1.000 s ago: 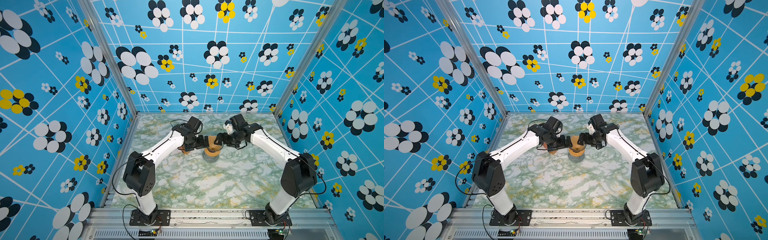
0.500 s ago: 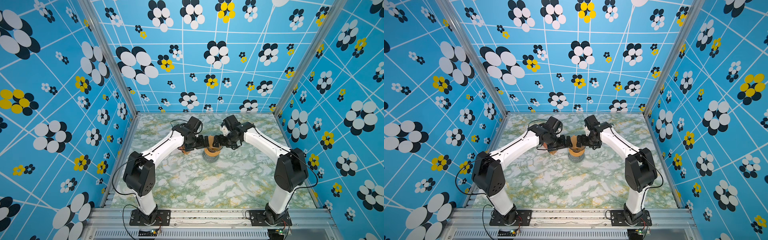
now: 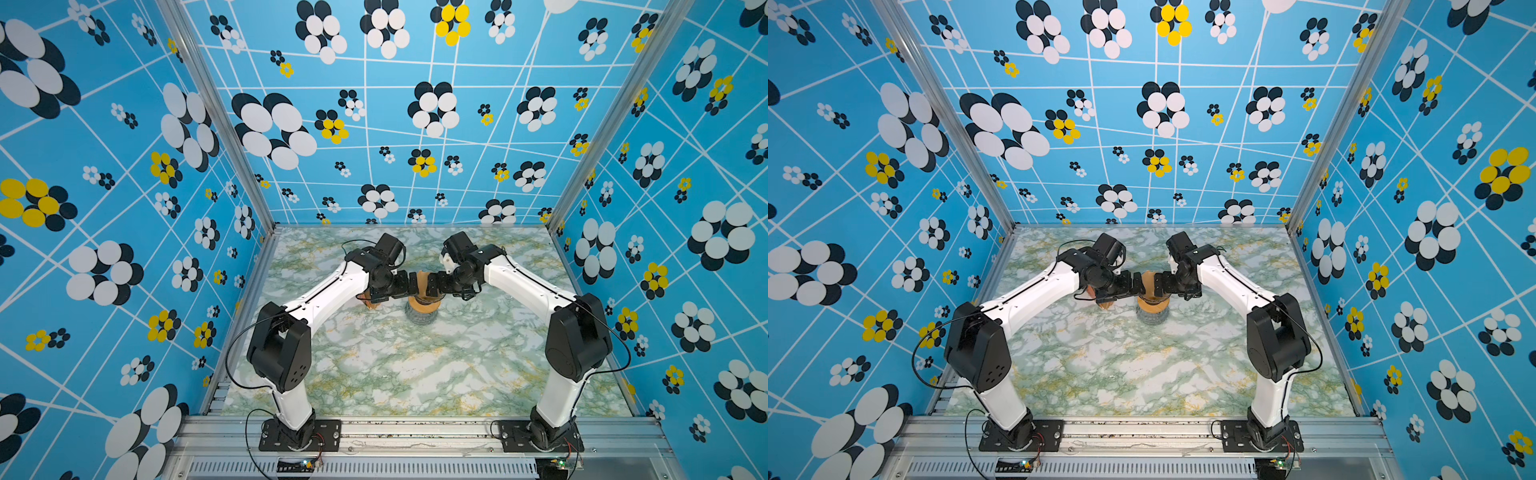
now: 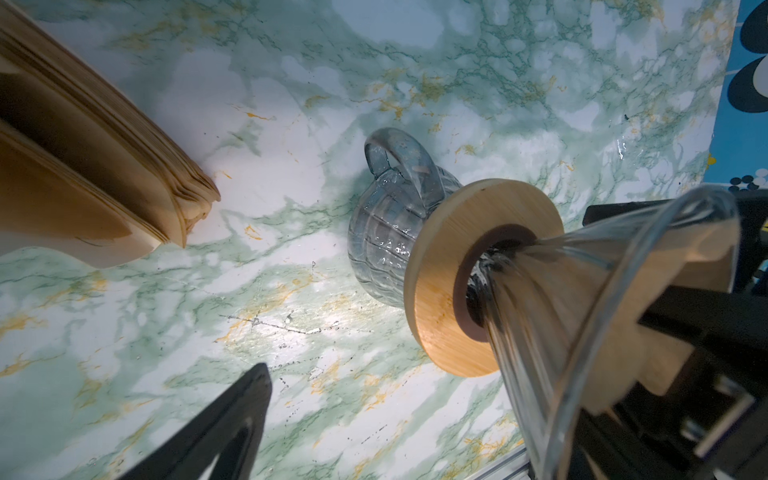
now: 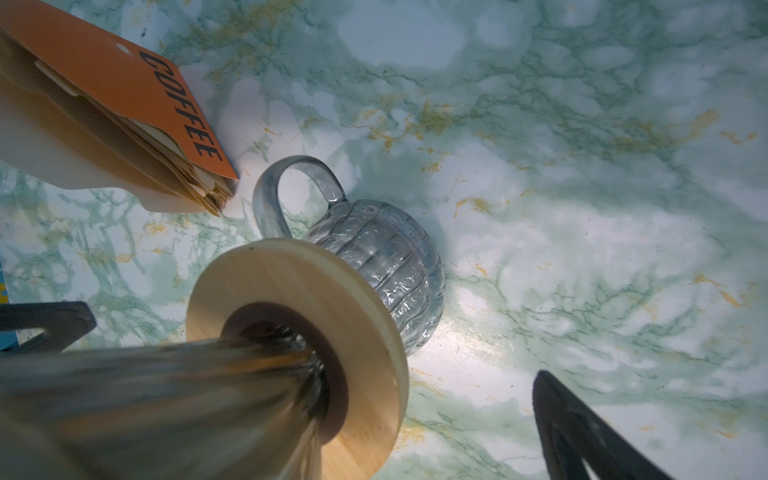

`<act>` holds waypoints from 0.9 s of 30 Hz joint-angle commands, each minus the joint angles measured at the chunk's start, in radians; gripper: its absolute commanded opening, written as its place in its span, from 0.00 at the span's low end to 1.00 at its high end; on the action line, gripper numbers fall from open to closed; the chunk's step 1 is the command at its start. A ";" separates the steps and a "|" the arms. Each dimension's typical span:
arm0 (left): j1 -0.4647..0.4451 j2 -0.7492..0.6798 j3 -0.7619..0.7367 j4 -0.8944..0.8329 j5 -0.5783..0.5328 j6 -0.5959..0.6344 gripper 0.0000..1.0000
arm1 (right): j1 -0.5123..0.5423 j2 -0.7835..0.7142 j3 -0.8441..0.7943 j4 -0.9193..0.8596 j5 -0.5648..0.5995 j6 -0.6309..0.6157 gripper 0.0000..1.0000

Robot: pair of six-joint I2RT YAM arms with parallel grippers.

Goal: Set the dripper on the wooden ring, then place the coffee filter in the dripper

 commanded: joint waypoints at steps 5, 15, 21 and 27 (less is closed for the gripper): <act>-0.005 0.012 -0.011 0.005 -0.001 0.002 1.00 | 0.018 0.037 0.036 -0.053 0.084 -0.001 0.96; -0.004 0.008 -0.014 0.005 -0.003 0.002 1.00 | 0.020 0.043 0.029 -0.056 0.091 0.010 0.95; -0.005 0.005 -0.019 0.006 -0.002 0.003 1.00 | 0.021 0.059 0.026 -0.062 0.100 0.028 0.96; -0.005 -0.003 -0.026 0.005 -0.006 0.003 1.00 | 0.019 0.023 0.037 -0.054 0.103 0.040 0.95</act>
